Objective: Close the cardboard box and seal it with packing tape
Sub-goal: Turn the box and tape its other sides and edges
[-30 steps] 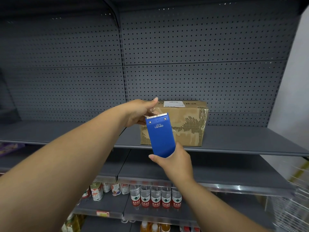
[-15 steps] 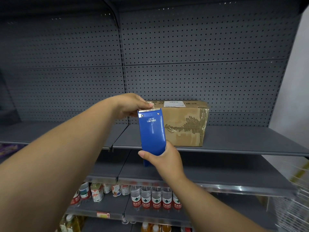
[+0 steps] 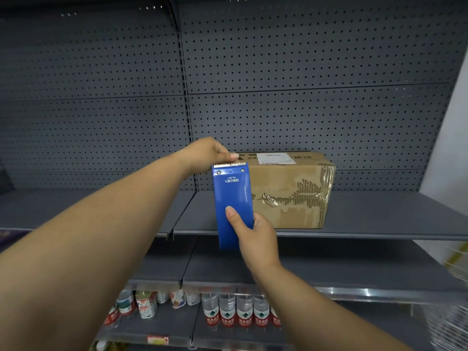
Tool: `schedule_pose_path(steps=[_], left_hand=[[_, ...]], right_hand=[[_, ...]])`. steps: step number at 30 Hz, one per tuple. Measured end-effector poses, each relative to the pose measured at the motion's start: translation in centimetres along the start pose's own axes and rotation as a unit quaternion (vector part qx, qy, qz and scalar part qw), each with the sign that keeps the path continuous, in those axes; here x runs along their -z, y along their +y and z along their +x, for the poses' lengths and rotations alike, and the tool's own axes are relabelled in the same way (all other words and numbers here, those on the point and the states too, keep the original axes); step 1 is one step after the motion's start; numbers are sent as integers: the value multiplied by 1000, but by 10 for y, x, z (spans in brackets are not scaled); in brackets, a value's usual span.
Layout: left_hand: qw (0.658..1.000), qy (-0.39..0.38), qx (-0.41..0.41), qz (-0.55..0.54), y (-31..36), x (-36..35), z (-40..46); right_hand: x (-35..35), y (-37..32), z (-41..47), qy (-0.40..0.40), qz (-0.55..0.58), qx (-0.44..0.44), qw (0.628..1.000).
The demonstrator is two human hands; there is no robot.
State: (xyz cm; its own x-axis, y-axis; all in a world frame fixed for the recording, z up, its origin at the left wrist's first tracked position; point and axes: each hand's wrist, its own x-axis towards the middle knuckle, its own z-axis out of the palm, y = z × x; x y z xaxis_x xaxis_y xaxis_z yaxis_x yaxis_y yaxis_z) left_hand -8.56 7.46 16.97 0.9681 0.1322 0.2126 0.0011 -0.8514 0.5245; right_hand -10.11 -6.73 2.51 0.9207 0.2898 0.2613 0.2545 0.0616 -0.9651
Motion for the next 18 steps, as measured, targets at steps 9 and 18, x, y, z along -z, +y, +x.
schedule_pose_path(steps=[9,18], left_hand=[[999,-36,-12,19,-56,-2,67],[997,-69,-34,5,-95,-6,106]], right_hand=[[-33,20,55,43,-15,-14,999],[-65,42,83,94,-43,-23,994]])
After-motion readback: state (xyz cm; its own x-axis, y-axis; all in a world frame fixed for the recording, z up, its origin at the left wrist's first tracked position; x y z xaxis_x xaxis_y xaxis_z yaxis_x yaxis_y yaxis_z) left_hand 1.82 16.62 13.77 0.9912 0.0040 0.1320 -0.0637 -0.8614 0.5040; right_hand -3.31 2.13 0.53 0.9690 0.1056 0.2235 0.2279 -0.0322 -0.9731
